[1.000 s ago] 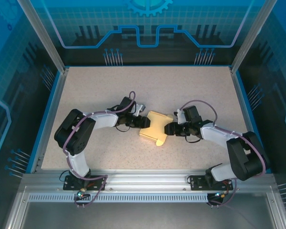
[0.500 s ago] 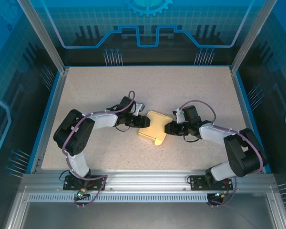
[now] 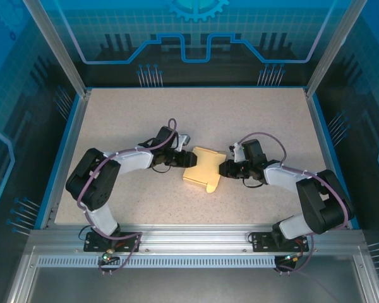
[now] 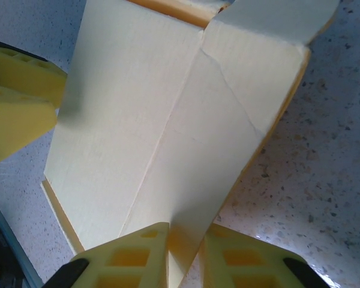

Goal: Fold the paper box

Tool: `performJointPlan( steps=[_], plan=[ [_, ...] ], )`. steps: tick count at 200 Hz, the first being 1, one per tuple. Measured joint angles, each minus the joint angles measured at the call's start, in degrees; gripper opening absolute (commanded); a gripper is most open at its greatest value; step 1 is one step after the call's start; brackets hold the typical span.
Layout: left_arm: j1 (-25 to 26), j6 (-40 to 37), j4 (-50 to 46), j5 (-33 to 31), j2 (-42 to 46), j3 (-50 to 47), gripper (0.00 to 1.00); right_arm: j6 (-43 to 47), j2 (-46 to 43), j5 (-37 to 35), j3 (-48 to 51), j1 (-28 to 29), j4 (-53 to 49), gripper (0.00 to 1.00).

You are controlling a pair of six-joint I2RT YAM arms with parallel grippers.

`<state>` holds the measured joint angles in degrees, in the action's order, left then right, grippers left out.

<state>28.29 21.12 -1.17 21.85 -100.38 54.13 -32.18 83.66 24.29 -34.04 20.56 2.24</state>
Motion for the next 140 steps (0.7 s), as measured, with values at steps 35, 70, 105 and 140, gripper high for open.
performJointPlan(
  steps=[35, 70, 105, 140],
  plan=[
    [0.0, 0.0, 0.0, -0.2, -1.2, 0.0, 0.40, -0.3, 0.0, 0.0, 0.0, 0.0, 0.1, 0.19],
    [-0.2, 0.0, 0.2, -0.4, -1.7, 0.0, 0.33, -0.5, 0.2, 0.0, 0.0, 0.0, 0.4, 0.18],
    [-0.4, 0.2, 0.6, -0.1, -1.7, -0.3, 0.29, -1.1, 0.9, 0.0, 0.0, 0.0, 0.8, 0.22],
    [-0.9, 1.6, 2.2, 0.8, -1.9, -0.8, 0.24, -2.3, 1.2, 0.0, 0.0, 0.1, 2.0, 0.27]
  ],
)
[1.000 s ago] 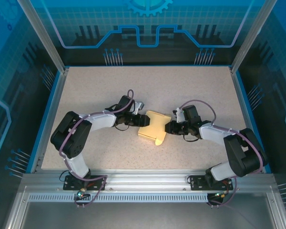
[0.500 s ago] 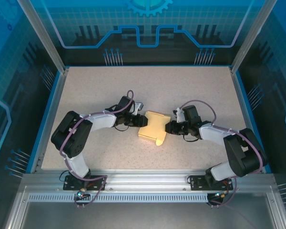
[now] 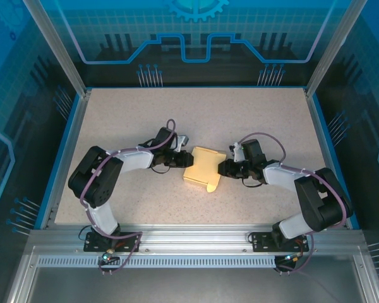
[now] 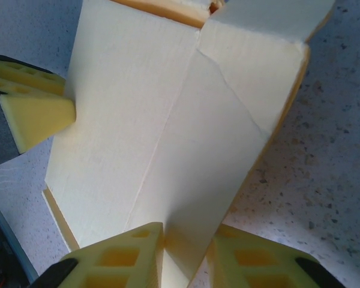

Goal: Fold the paper box

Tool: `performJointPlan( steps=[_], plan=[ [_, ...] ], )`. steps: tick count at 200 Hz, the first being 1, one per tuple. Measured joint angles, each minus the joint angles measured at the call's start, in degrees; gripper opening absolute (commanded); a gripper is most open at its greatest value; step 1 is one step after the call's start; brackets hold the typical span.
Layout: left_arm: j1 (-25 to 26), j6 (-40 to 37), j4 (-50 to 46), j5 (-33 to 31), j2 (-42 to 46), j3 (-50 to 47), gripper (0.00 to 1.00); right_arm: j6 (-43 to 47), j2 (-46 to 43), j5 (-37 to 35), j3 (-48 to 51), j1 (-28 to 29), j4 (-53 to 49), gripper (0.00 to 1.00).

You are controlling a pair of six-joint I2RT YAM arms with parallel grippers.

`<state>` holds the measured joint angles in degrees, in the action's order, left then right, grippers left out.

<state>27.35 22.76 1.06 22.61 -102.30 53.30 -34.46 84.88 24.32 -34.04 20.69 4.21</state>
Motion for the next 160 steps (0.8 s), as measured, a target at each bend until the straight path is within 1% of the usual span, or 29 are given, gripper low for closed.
performJointPlan(
  steps=[26, 63, 81, 160],
  plan=[
    [-0.4, 1.2, 2.2, 1.4, -0.5, -0.7, 0.22, -0.3, 0.0, 0.0, 0.0, 0.4, 0.7, 0.27],
    [-1.3, 2.4, 4.9, 3.2, -0.7, -2.0, 0.21, -1.3, 0.0, 0.2, 0.0, 0.4, 1.4, 0.17],
    [-1.5, 2.8, 5.6, 3.6, -0.8, -2.4, 0.21, -2.0, 0.0, 0.5, 0.0, 0.7, 2.5, 0.14],
    [-2.1, 2.9, 6.8, 4.6, -0.9, -2.8, 0.22, -4.6, -2.9, 0.1, 0.0, 2.3, 3.5, 0.13]
  ],
)
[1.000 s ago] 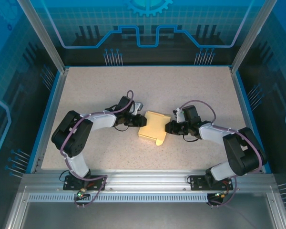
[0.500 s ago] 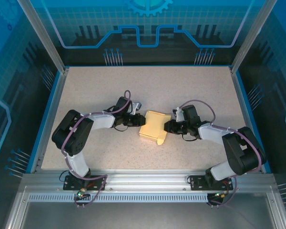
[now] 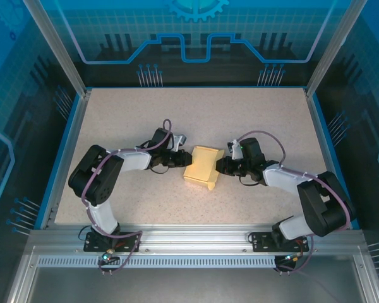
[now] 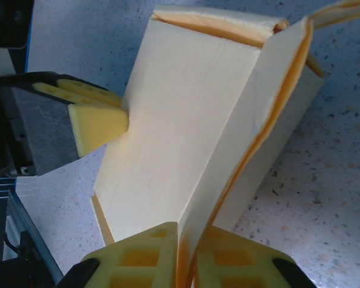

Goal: Fold the paper box

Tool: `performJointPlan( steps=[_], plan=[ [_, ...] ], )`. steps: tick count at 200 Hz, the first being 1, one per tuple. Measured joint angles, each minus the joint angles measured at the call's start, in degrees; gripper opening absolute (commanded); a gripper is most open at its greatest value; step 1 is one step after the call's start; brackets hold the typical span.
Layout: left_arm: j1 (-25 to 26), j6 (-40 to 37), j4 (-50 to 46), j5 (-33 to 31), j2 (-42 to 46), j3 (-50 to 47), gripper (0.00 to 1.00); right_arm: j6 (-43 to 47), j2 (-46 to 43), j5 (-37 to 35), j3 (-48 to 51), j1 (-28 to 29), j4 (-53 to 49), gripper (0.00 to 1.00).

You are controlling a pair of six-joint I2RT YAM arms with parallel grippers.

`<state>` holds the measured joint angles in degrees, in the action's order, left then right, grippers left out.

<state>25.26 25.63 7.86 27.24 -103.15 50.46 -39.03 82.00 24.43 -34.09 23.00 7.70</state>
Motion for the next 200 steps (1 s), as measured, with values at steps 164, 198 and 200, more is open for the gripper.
performJointPlan(
  steps=[164, 198, 200],
  plan=[
    [0.2, 1.5, 0.3, 0.9, 0.0, 0.0, 0.29, -0.9, -4.6, -1.2, -2.0, 2.2, -1.7, 0.15],
    [0.4, 1.5, 0.4, 0.9, -0.2, 0.1, 0.31, -0.9, -4.6, -1.2, -2.4, 2.6, -1.8, 0.16],
    [0.4, 1.5, 0.4, 0.9, -0.2, 0.1, 0.31, -0.9, -4.6, -1.2, -2.4, 2.6, -1.8, 0.16]
  ],
)
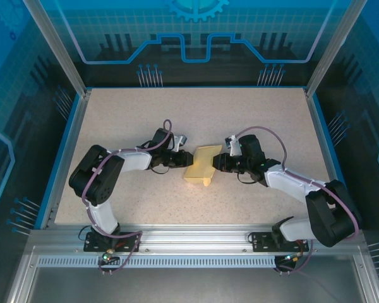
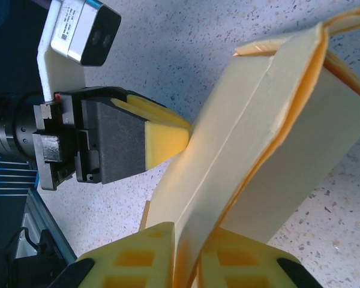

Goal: Fold the paper box

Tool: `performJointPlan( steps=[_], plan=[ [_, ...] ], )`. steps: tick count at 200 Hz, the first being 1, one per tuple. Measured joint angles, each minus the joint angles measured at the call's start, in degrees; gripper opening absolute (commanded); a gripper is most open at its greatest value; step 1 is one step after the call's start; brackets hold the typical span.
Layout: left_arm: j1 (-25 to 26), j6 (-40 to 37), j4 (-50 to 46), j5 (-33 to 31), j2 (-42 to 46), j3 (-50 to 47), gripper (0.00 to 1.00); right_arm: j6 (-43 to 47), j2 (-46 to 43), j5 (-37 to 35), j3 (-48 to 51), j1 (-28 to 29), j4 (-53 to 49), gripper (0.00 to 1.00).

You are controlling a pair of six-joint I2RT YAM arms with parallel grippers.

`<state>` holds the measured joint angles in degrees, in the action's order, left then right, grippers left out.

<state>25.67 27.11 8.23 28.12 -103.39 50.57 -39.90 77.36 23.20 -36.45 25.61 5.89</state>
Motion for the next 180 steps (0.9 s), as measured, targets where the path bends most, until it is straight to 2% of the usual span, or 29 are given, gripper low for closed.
performJointPlan(
  steps=[103, 180],
  plan=[
    [2.1, 0.0, -0.5, 0.0, -1.4, 0.7, 0.34, 0.8, -0.8, -0.7, -1.8, 1.2, -1.2, 0.19],
    [2.7, 0.0, -1.9, -0.4, -1.7, 0.8, 0.40, 2.7, -0.2, -7.6, -5.3, 4.5, -6.9, 0.21]
  ],
)
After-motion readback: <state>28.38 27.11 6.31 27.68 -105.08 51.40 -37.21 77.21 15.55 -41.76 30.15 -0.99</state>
